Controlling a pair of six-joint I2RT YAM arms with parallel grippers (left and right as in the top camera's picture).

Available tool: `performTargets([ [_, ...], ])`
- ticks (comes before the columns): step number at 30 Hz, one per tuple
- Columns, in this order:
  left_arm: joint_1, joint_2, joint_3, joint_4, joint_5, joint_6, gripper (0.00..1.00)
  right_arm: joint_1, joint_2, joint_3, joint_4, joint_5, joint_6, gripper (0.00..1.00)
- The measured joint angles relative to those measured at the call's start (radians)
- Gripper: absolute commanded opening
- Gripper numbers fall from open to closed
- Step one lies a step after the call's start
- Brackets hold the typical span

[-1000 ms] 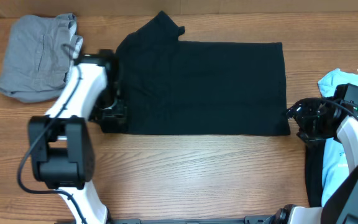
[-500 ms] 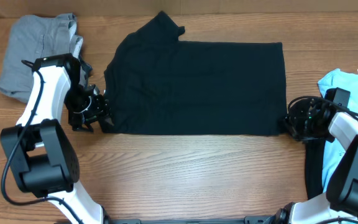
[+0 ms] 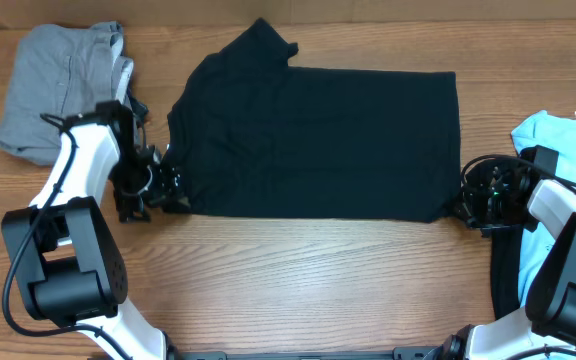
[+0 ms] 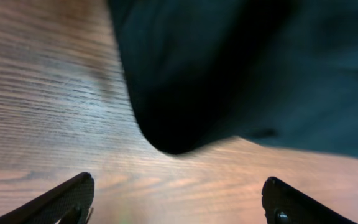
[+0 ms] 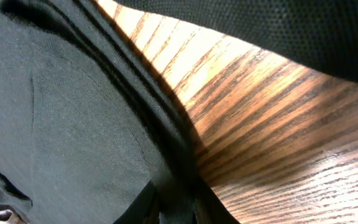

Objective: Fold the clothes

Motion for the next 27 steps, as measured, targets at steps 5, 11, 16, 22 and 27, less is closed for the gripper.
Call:
performTargets([
  [5, 0.000, 0.000, -0.091, 0.141, -0.010, -0.042, 0.55, 0.000, 0.000, 0.000, -0.005, 0.000, 0.000, 0.17],
  [11, 0.000, 0.000, -0.100, 0.231, -0.006, -0.089, 0.28, 0.000, 0.000, 0.000, -0.006, 0.000, -0.001, 0.17],
  [16, 0.000, 0.000, -0.100, 0.244, -0.006, -0.108, 0.05, 0.000, 0.000, 0.000, -0.022, 0.000, -0.001, 0.17],
  [22, 0.006, 0.000, -0.100, 0.174, -0.046, -0.106, 0.04, 0.000, 0.000, 0.001, -0.074, 0.011, -0.002, 0.17],
  [27, 0.039, -0.002, -0.100, 0.106, -0.103, -0.098, 0.05, 0.000, 0.000, 0.003, -0.146, 0.016, -0.023, 0.17],
])
